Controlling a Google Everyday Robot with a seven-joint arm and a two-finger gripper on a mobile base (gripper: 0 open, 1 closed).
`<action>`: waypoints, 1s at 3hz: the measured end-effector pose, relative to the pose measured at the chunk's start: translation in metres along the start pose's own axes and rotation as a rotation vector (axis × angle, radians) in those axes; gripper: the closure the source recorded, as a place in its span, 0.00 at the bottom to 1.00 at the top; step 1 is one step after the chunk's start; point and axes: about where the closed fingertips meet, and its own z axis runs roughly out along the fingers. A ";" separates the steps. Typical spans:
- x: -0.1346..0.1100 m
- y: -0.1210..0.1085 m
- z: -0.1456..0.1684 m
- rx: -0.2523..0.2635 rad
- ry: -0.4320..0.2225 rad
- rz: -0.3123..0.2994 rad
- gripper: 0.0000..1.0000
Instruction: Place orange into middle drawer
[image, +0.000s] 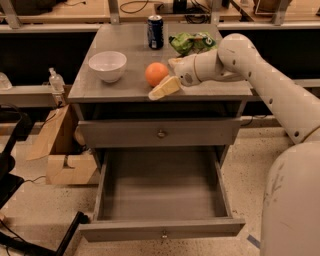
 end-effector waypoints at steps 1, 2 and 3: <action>-0.006 -0.001 0.003 0.009 -0.014 0.010 0.00; -0.006 -0.001 0.003 0.009 -0.014 0.010 0.00; -0.008 0.002 0.011 -0.001 -0.029 0.001 0.18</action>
Offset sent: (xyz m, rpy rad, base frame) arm 0.0052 0.0041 0.0126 0.0366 -0.0083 -0.0368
